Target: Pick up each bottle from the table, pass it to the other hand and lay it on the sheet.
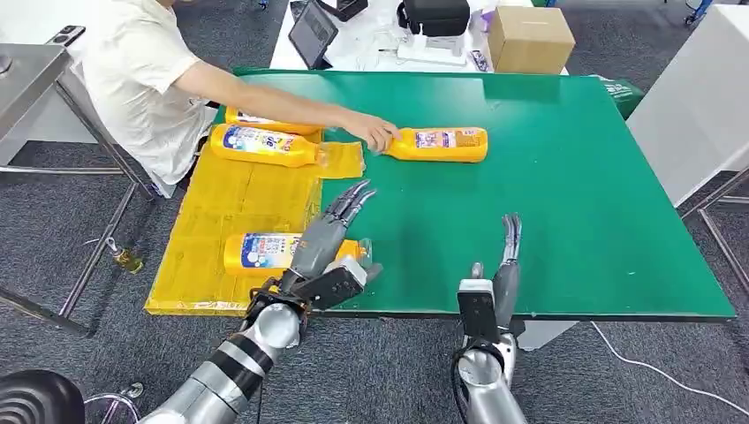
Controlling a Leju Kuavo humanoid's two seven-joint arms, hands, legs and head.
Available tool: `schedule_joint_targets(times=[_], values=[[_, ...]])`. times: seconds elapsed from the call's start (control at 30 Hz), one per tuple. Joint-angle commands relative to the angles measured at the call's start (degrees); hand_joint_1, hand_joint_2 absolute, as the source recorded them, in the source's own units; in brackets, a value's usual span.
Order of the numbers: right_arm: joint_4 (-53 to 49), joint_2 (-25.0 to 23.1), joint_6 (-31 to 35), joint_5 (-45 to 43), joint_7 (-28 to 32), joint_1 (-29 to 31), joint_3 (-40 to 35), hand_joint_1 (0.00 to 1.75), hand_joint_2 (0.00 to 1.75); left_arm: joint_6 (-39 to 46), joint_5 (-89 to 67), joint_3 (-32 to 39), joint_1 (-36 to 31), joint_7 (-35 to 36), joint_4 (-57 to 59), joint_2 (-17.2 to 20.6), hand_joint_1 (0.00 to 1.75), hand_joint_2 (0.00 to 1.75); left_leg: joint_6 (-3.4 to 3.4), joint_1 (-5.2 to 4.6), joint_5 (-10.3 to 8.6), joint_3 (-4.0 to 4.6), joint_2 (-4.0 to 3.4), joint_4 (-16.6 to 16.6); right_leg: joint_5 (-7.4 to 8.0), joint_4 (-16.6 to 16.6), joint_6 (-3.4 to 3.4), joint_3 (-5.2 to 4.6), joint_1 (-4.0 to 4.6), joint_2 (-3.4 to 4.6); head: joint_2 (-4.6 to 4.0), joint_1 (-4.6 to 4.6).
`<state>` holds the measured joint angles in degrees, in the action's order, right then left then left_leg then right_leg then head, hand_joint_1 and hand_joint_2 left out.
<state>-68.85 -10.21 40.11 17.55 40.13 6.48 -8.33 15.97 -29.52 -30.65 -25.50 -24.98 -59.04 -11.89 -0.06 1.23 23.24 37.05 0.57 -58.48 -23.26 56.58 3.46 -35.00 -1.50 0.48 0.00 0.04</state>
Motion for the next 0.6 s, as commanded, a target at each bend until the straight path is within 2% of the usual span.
schedule_joint_targets(times=[0.03,0.17,0.33,0.37,0.4,0.43,0.5,0.53,0.57,0.6], values=[[0.19,0.62,-0.11,0.2,-0.13,0.65,2.22,0.0,0.0,-3.26,4.55,-7.61,0.81,-0.04,-9.34,4.73,0.0,1.75,0.07,-0.01,0.06,-0.2,-0.08,0.04,-0.05,-0.04,-0.14,0.19,0.03,0.0,0.0,0.02],[0.15,0.69,-0.11,0.43,-0.13,0.54,2.34,0.0,0.0,-4.33,7.37,-8.16,1.26,-0.99,-11.02,5.2,0.0,1.75,0.08,-0.02,0.09,-0.26,-0.07,0.05,-0.08,-0.05,-0.16,0.27,0.03,-0.02,0.0,0.04],[5.21,1.97,-0.11,2.24,-0.13,1.79,2.44,0.0,0.0,-6.99,19.58,-5.73,4.54,-0.46,-13.3,3.11,0.0,1.75,0.05,0.0,0.05,-0.19,-0.07,0.06,-0.03,-0.09,-0.1,0.2,0.03,0.01,0.0,0.02],[8.13,3.89,-0.11,4.6,-0.13,2.83,1.33,0.0,1.75,-7.38,24.69,-4.89,6.61,-0.13,-13.16,1.48,0.0,1.75,0.07,0.0,0.1,-0.33,-0.1,0.09,-0.07,-0.12,-0.15,0.33,0.04,0.01,0.0,0.02],[8.5,4.33,-0.11,7.85,-0.13,3.09,2.01,0.0,1.75,-7.89,27.39,-4.52,7.15,0.73,-12.71,0.94,0.0,1.75,0.1,0.02,0.15,-0.46,-0.11,0.1,-0.11,-0.15,-0.2,0.47,0.08,0.0,0.0,0.02],[8.14,4.1,-0.11,21.0,-0.13,3.18,7.77,0.0,1.75,-7.23,29.31,-5.24,7.36,1.21,-11.2,0.71,0.0,1.75,0.07,0.0,0.09,-0.27,-0.07,0.05,-0.07,-0.08,-0.14,0.28,0.04,-0.02,0.0,0.02],[8.89,3.56,-0.11,37.48,-0.13,4.25,16.72,0.0,1.75,-4.05,29.68,-6.85,7.14,0.53,-8.29,0.48,0.0,1.75,0.11,-0.04,0.03,-0.3,0.1,0.12,-0.06,-0.16,-0.09,0.38,0.0,-0.17,0.0,0.02],[9.83,4.41,-0.11,41.03,-0.13,4.92,18.54,0.0,1.75,-3.73,29.91,-7.26,7.16,0.22,-7.48,0.45,0.0,1.75,0.14,-0.03,0.08,-0.41,0.07,0.12,-0.09,-0.19,-0.14,0.51,0.03,-0.16,0.0,0.0],[11.22,5.17,-0.11,49.88,-0.13,6.06,23.03,0.0,1.75,-3.48,30.67,-7.77,7.03,-0.34,-6.75,0.51,0.0,1.75,0.14,-0.06,0.03,-0.33,0.12,0.11,-0.06,-0.16,-0.09,0.41,-0.02,-0.2,0.0,0.0],[15.05,6.23,-0.11,53.74,-0.13,7.86,25.38,0.0,1.75,-3.28,31.25,-8.23,6.81,-0.62,-6.6,0.76,0.0,1.75,0.15,-0.06,0.04,-0.35,0.11,0.12,-0.06,-0.17,-0.12,0.44,-0.01,-0.21,0.0,0.04]])
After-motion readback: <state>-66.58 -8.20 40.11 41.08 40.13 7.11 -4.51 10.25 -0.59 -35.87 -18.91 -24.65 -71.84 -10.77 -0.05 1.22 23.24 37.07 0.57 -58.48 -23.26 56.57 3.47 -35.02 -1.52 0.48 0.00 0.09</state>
